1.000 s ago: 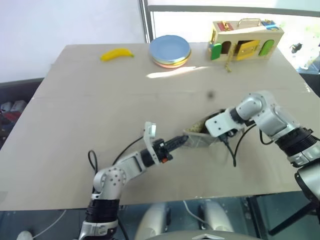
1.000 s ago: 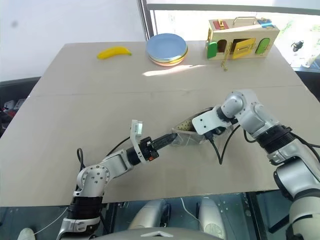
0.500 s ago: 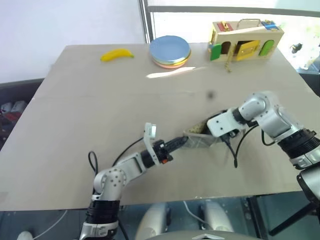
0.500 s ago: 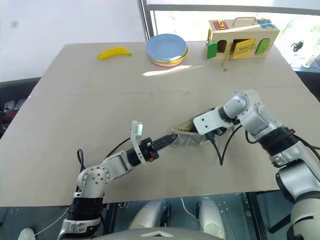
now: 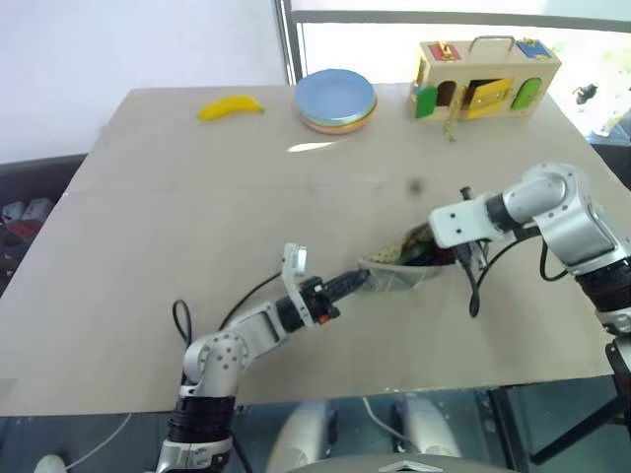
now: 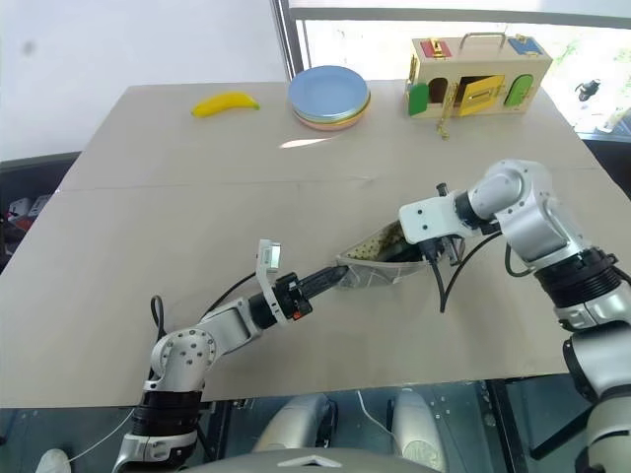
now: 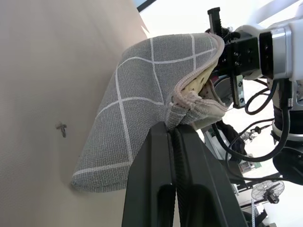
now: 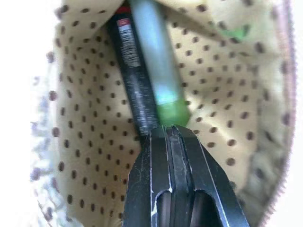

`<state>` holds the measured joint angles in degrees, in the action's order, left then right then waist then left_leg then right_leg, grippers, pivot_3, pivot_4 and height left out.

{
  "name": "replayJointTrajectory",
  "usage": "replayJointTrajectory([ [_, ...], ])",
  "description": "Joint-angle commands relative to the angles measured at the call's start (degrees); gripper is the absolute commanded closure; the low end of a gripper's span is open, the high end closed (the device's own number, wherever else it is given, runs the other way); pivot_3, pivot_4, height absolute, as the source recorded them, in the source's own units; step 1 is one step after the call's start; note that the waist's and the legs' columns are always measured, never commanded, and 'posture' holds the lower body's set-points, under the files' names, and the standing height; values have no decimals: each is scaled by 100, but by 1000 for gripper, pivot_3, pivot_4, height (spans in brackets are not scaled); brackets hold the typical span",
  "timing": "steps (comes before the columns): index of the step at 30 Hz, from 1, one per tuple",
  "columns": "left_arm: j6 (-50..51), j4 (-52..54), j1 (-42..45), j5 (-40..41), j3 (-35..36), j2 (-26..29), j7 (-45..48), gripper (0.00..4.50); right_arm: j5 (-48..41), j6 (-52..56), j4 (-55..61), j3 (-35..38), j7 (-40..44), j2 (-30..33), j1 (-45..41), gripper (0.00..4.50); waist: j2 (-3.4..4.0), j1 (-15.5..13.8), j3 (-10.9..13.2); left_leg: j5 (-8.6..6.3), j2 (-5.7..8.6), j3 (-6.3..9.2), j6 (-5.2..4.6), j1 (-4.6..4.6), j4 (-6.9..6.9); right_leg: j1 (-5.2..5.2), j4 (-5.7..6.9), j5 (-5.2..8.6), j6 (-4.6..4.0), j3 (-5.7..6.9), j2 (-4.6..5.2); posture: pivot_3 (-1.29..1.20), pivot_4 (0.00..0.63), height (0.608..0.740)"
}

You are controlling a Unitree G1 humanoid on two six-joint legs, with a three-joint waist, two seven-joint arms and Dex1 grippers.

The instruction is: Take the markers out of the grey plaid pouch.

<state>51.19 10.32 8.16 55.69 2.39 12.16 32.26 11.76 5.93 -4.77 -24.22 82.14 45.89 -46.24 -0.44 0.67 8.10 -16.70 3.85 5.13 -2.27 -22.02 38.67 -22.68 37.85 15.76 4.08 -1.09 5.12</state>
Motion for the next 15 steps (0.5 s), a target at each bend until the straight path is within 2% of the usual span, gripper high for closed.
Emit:
replayJointTrajectory([
  [1, 7, 28, -36, 16, 94, 22, -14, 4500, 57, -137, 84, -73, 82, 20, 12, 4449, 0, 7, 0, 0, 0, -1, 0, 0, 0, -1, 1, 0, 0, 0, 0, 0, 150, 740],
  [2, 7, 32, -39, 15, 94, 18, -18, 4500, 100, -169, 62, -121, 102, 18, 13, 4449, 1, 7, 0, 0, 0, -1, 1, 1, 0, -1, 1, 0, 0, 0, -1, 0, 150, 740],
  [8, -4, 48, -65, 20, 105, -13, -51, 4500, 344, -408, -241, -240, -139, -134, -77, 1763, 0, 10, 0, 1, 0, -2, 2, 3, -1, 0, 1, 0, 0, -1, -1, 0, 150, 740],
  [15, -11, 43, -58, 9, 104, -21, -55, 4500, 554, -679, -706, -500, 11, -260, -113, 1763, 0, 13, 0, 2, -1, -2, 3, 7, -1, 1, 2, 0, 0, 0, -2, 0, 150, 740],
])
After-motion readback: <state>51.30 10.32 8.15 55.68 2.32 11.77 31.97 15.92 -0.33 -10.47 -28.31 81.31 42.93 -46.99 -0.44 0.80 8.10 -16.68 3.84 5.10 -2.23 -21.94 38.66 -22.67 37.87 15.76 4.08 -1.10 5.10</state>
